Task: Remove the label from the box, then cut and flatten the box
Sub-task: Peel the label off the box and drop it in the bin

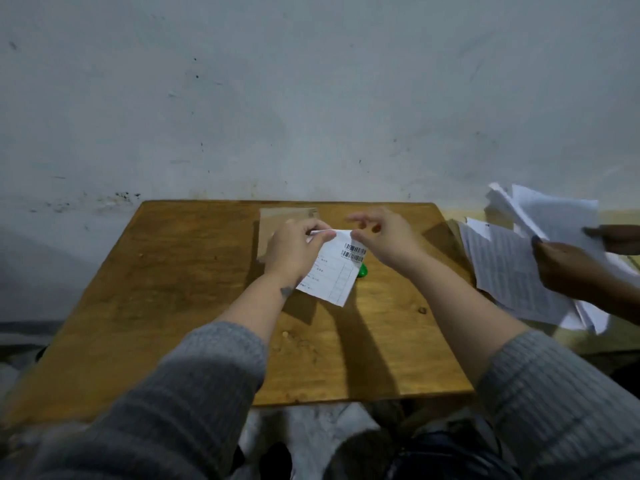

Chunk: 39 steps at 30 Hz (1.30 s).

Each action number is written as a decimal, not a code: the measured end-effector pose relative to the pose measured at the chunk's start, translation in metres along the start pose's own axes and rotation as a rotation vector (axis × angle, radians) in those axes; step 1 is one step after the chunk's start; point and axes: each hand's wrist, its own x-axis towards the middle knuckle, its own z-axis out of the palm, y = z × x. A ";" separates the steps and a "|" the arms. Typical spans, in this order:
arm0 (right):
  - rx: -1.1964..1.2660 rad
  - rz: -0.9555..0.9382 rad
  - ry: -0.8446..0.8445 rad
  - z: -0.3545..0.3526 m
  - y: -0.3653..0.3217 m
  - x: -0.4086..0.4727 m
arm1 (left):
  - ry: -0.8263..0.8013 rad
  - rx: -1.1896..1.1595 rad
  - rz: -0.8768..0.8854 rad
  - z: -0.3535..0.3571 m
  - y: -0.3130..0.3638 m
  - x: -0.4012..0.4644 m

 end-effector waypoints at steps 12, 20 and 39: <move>-0.208 -0.223 -0.060 -0.002 0.037 -0.125 | -0.029 0.081 -0.055 0.036 0.023 -0.144; -0.153 -0.374 -0.020 0.025 0.024 -0.171 | 0.023 -0.217 -0.268 0.018 0.020 -0.194; 0.132 -0.113 0.142 0.024 0.019 -0.275 | 0.444 -0.213 -0.483 -0.067 -0.035 -0.274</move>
